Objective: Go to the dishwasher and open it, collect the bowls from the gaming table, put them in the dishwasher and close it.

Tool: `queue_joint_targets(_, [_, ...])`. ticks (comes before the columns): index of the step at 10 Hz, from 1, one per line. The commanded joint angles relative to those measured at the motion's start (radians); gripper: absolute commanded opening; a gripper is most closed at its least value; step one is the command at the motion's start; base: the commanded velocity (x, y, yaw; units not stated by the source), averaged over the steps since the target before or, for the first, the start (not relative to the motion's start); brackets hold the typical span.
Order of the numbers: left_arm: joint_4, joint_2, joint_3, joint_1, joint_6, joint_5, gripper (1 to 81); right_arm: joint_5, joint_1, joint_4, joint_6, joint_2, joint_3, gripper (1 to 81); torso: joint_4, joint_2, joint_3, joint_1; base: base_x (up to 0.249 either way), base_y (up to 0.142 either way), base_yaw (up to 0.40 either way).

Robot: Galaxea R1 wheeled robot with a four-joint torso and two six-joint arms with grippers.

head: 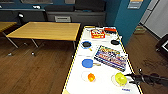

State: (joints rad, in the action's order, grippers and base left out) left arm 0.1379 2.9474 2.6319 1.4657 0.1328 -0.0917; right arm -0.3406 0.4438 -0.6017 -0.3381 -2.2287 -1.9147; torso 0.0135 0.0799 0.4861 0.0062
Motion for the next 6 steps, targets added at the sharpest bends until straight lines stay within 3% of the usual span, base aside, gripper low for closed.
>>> queue_joint_targets(1, [-0.007,-0.007,-0.001,0.005,0.002,0.075,81.1,-0.038,-0.106,-0.012,-0.002,0.025,0.056,81.1,0.000,0.000,0.000,0.000,0.000,0.000,0.000])
queue_joint_targets(6, [-0.021,-0.011,-0.001,0.011,0.002,0.075,81.1,-0.012,-0.089,-0.015,-0.002,-0.051,0.019,81.1,0.000,0.000,0.000,0.000,0.000,0.000,0.000])
